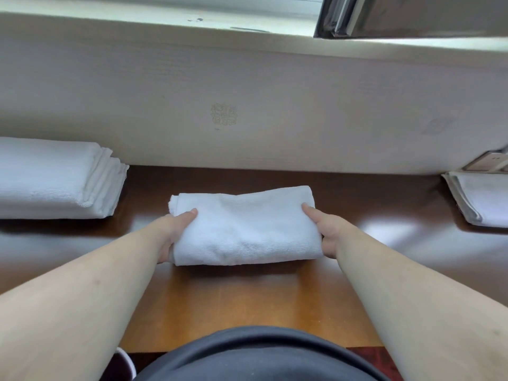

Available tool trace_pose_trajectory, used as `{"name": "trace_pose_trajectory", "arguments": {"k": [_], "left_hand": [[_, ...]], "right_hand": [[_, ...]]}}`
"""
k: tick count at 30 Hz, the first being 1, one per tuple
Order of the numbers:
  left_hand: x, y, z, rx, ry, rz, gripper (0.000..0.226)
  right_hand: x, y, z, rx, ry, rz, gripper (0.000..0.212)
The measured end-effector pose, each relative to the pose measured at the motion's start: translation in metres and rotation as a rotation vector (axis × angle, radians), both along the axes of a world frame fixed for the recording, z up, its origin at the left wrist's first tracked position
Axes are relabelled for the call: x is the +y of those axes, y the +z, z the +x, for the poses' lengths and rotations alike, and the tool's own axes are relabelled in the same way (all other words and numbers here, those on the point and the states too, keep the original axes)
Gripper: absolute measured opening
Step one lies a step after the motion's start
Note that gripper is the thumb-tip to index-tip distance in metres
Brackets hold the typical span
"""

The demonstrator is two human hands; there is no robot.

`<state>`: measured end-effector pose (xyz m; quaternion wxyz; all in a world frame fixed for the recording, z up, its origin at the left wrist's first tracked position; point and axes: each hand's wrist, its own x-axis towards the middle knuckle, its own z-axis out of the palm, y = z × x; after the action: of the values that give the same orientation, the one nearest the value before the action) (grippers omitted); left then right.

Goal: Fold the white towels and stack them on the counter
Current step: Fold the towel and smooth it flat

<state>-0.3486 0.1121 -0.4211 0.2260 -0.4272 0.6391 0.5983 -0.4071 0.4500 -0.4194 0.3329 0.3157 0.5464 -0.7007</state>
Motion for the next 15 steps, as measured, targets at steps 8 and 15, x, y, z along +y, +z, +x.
{"name": "trace_pose_trajectory", "arguments": {"k": [8,15], "left_hand": [[0.016,0.069,0.013,0.092,0.039,-0.090,0.057],[0.025,0.108,0.029,0.177,0.066,-0.181,0.074]], "right_hand": [[0.010,0.046,0.015,0.154,0.012,0.008,0.051],[0.023,0.089,0.013,0.171,0.082,-0.074,0.038]]}}
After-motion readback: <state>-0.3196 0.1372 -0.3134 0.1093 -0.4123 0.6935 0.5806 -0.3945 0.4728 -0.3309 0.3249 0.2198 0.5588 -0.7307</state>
